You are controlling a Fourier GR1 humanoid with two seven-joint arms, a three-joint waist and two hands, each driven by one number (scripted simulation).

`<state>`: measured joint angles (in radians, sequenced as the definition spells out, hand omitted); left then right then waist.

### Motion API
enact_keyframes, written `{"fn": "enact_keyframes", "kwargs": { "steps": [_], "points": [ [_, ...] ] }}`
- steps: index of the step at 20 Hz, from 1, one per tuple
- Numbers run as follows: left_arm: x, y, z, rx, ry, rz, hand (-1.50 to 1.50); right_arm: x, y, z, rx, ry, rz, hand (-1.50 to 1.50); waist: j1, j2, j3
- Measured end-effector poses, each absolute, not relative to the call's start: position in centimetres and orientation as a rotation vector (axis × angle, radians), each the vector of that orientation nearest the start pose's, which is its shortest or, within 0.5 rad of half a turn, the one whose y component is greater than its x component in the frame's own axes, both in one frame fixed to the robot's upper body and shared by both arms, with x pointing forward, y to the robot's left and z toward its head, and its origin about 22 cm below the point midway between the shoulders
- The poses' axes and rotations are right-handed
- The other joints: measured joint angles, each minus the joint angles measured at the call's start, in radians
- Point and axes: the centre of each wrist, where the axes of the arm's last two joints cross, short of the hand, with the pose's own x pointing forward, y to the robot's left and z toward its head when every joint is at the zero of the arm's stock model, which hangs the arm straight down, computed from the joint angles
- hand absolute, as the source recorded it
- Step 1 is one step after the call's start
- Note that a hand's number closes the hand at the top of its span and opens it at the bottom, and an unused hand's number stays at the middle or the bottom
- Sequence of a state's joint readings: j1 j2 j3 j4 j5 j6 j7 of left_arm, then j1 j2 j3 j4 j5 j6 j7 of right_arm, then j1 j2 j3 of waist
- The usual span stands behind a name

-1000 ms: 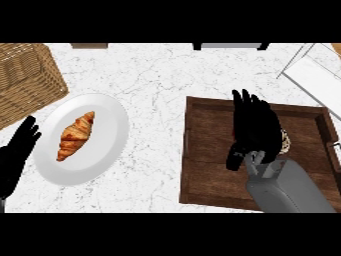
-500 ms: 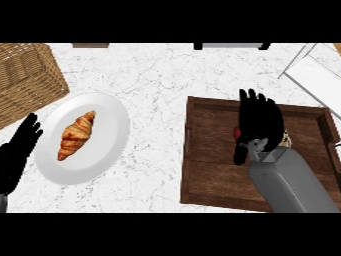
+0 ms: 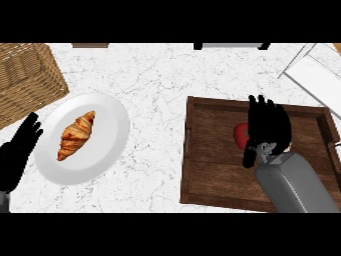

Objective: Pick the tomato from the tray and place it in the tiered shelf

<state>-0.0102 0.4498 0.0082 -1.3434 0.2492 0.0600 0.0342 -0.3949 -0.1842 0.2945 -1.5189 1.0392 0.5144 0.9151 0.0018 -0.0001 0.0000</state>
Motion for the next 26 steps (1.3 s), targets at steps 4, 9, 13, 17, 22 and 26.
{"fn": "enact_keyframes", "kwargs": {
  "steps": [4, 9, 13, 17, 22, 26],
  "points": [
    [23.2, 34.9, -0.4, 0.257, -1.331, -0.042, 0.0, 31.7, -17.0, 7.5, -1.117, -0.666, 1.086, -1.5, 0.002, 0.0, 0.0],
    [23.3, 34.4, 0.3, 0.257, -1.334, -0.049, 0.0, 32.3, -17.1, 6.4, -1.101, -0.645, 1.074, 1.5, 0.003, -0.003, -0.002],
    [23.0, 34.5, 0.4, 0.256, -1.333, -0.042, 0.0, 32.0, -17.0, 6.0, -1.097, -0.673, 1.042, 1.5, 0.002, -0.012, -0.009],
    [23.0, 34.7, 0.0, 0.258, -1.33, -0.045, 0.0, 32.2, -17.2, 6.0, -1.109, -0.686, 1.075, 1.5, 0.002, -0.013, -0.01],
    [23.4, 35.1, 0.3, 0.26, -1.339, -0.043, 0.0, 31.8, -17.4, 6.5, -1.142, -0.715, 1.109, 1.5, 0.002, -0.011, -0.008],
    [23.5, 34.9, -0.1, 0.257, -1.337, -0.039, 0.0, 31.6, -17.5, 6.8, -1.19, -0.759, 1.092, 1.5, 0.001, -0.006, -0.004]
  ]
}}
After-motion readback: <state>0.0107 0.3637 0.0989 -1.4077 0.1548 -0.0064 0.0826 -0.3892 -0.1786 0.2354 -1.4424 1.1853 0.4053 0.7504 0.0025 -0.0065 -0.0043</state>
